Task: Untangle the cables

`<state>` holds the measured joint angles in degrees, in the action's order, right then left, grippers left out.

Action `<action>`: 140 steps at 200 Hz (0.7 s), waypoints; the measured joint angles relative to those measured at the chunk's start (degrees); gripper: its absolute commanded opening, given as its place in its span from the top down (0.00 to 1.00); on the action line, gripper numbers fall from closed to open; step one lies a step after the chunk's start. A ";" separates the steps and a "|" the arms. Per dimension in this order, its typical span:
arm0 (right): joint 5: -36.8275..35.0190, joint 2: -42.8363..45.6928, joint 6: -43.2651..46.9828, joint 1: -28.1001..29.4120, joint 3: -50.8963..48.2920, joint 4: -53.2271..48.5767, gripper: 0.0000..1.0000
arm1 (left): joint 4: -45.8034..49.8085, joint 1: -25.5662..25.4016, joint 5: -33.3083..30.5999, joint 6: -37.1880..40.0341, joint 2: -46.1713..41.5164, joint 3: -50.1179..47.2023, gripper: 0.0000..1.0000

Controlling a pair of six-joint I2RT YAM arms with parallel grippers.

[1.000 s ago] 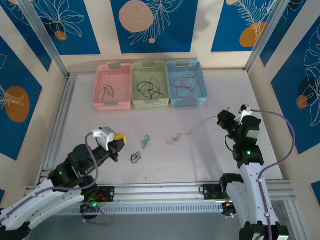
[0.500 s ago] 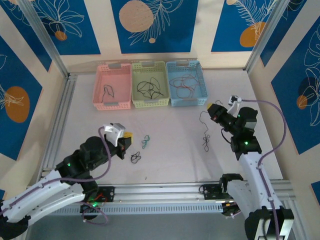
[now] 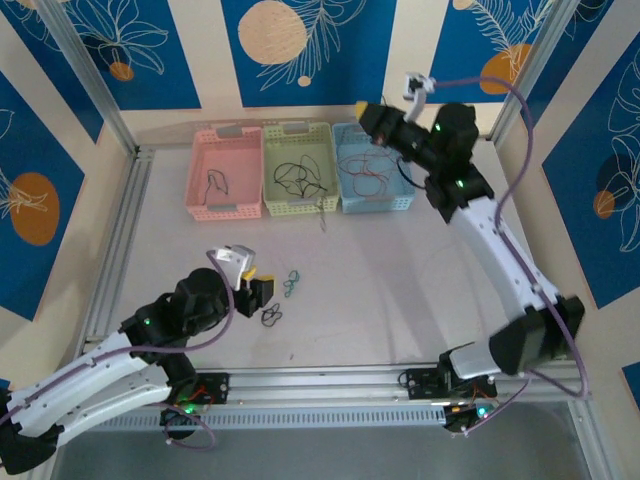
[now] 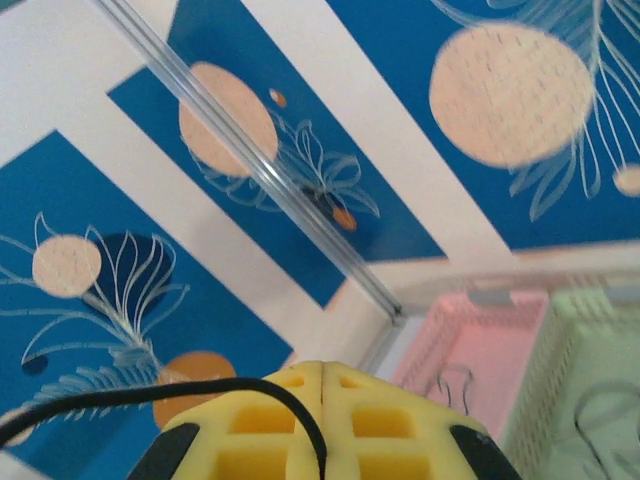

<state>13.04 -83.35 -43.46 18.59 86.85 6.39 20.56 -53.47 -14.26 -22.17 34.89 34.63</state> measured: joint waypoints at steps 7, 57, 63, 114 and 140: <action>-0.35 -3.13 0.00 0.24 3.50 -0.11 1.00 | 0.66 0.00 -0.44 -0.57 -0.42 0.00 0.37; -2.16 -28.85 0.00 1.42 29.62 -2.71 1.00 | 5.03 0.00 -2.64 -4.79 -2.29 0.00 0.24; -2.40 -31.98 0.00 1.62 32.54 -3.48 1.00 | 5.55 0.00 -2.78 -5.18 -2.32 0.00 0.23; -3.10 -51.30 0.83 4.00 46.53 -11.23 0.68 | 7.91 0.00 -2.93 -8.07 -1.97 -0.74 0.20; -4.13 -54.21 3.13 5.53 46.27 -16.17 0.48 | 8.26 0.00 -2.36 -9.31 -0.57 -1.03 0.19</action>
<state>8.91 -137.56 -40.34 24.12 133.12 -9.78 28.82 -53.47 -16.62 -31.48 34.33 33.61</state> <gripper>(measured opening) 0.458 0.801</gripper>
